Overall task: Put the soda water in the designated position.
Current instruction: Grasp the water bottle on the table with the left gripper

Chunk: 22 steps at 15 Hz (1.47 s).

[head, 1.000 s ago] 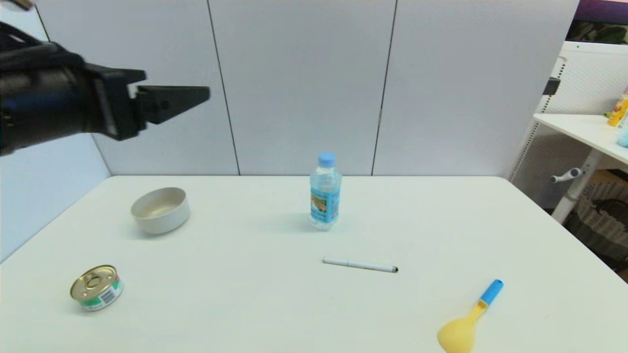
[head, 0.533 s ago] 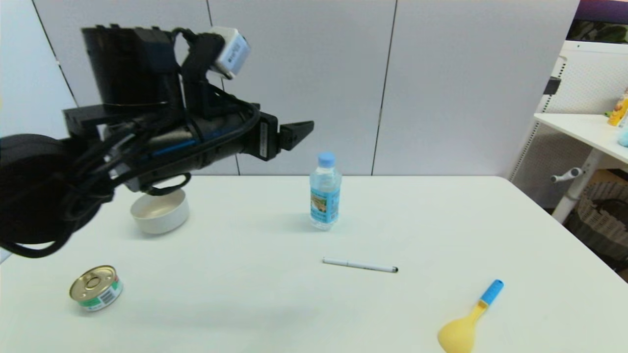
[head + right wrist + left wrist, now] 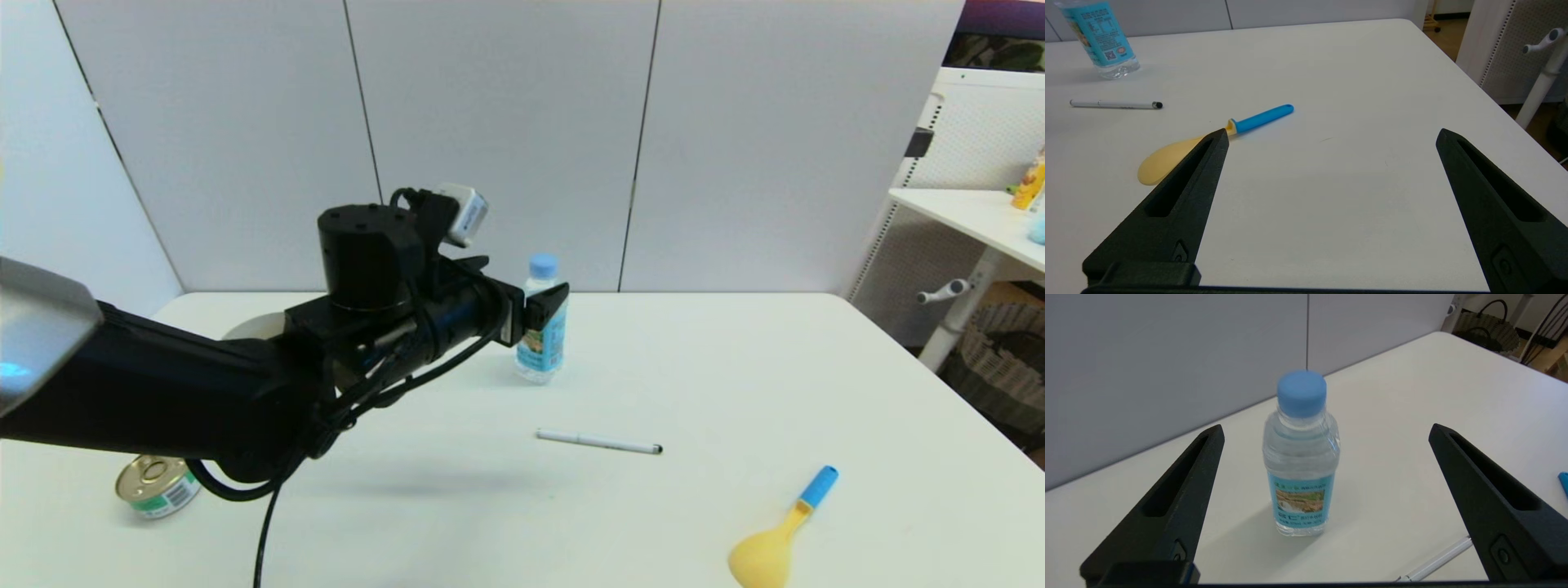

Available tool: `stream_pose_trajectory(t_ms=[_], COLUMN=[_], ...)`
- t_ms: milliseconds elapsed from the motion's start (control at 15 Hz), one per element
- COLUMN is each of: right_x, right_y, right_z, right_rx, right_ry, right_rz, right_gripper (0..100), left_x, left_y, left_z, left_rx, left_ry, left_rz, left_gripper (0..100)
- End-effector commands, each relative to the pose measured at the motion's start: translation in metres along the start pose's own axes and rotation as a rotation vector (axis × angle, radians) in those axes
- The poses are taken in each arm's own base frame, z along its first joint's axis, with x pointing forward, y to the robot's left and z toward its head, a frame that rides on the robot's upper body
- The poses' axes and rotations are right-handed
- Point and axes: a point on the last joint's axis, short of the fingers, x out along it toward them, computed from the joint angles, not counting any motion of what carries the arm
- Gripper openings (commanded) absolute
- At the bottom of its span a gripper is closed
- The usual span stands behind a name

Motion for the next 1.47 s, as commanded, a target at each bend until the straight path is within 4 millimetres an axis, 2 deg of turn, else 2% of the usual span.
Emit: stream_pose_trajectory(t_ms=[67,667,867,1267,1467], right_x=[0.000,0.000,0.000,0.000,0.000], right_y=[0.000,0.000,0.000,0.000,0.000], right_z=[0.000,0.000,0.000,0.000,0.000], right_rx=[-0.001,0.001,0.001,0.001,0.001], right_ry=[0.001,0.001,0.001,0.001,0.001], right_rz=[-0.001,0.001,0.001,0.001,-0.001], right_gripper=[100,100,100,100,100], left_x=[0.010,0.046,0.059,0.069,0.073], left_y=[-0.001,-0.001,-0.001,-0.001,0.001], left_z=[-0.027,-0.076,-0.076,-0.081,-0.081], left_rx=[-0.003,-0.015,-0.015,-0.035,-0.035], left_ry=[0.027,0.024,0.001,-0.001,-0.007], left_rz=[-0.003,-0.004,-0.006,-0.002,0.064], left_gripper=[100,100,100,100,100])
